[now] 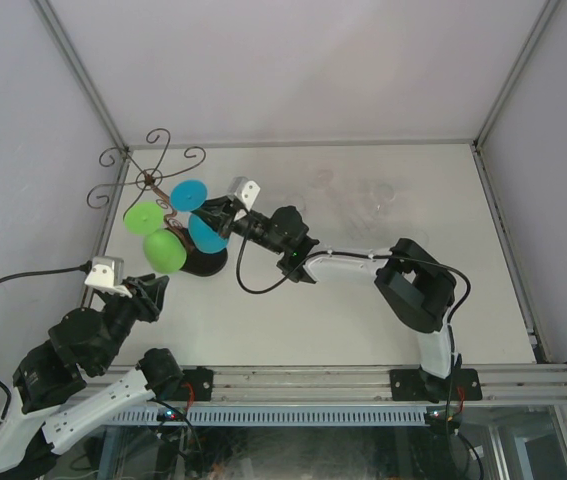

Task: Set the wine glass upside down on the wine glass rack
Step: Turn the wine glass upside down at the wine rack.

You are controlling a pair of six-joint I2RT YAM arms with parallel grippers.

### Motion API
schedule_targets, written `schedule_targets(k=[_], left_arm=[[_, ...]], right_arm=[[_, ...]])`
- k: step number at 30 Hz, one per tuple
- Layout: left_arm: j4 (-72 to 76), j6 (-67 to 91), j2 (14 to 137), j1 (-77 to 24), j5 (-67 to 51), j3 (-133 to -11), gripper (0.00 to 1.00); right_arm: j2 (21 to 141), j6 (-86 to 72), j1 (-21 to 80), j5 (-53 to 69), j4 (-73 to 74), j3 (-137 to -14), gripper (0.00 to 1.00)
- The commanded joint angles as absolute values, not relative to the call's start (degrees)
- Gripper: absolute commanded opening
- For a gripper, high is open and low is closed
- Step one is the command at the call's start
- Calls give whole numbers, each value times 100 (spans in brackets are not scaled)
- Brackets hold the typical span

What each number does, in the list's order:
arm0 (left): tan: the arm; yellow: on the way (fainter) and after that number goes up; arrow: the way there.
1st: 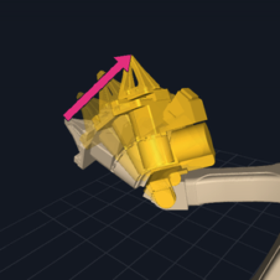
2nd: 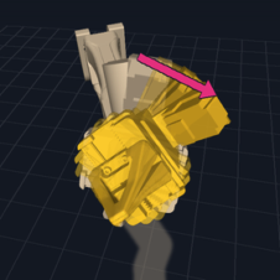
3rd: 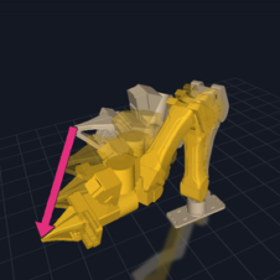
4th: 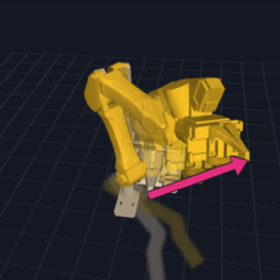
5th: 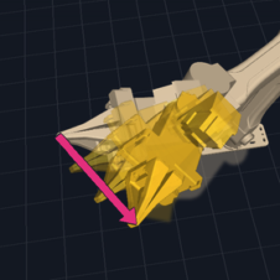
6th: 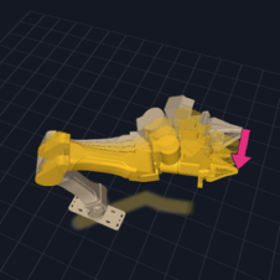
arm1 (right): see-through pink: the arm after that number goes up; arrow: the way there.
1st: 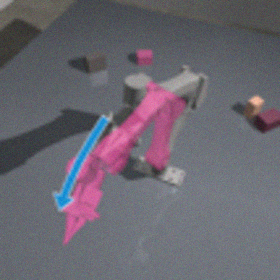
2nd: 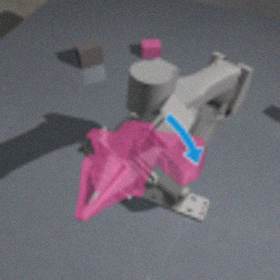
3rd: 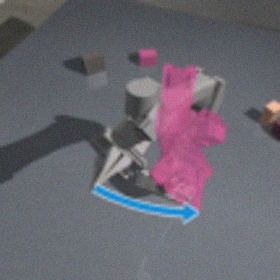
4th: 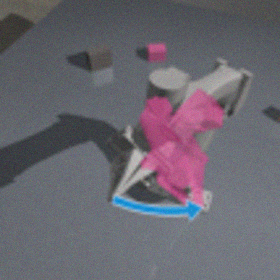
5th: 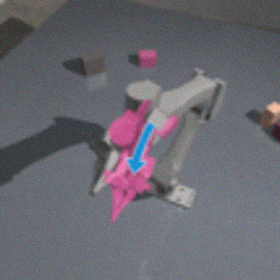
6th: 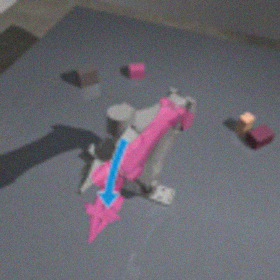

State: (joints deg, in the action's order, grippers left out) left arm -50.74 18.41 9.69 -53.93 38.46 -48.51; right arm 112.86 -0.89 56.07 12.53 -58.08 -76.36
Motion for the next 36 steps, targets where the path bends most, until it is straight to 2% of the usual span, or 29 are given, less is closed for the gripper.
schedule_targets(k=[1, 13, 21, 36], left_arm=[[-4808, 1749, 996, -5348, 3766, -4729, 37], [-4808, 1752, 1017, -5335, 3771, -4728, 37], [-4808, 1749, 1028, -5317, 3763, -4724, 37], [-4816, 1749, 1011, -5309, 3771, -4729, 37]], right_arm=[[10828, 104, 5634, 1120, -5996, -7524, 0], [10679, 167, 5616, 555, -5938, -7396, 0], [10715, 231, 5619, 225, -5313, -7640, 0], [11153, 255, 5601, 355, -4356, -8558, 8]])
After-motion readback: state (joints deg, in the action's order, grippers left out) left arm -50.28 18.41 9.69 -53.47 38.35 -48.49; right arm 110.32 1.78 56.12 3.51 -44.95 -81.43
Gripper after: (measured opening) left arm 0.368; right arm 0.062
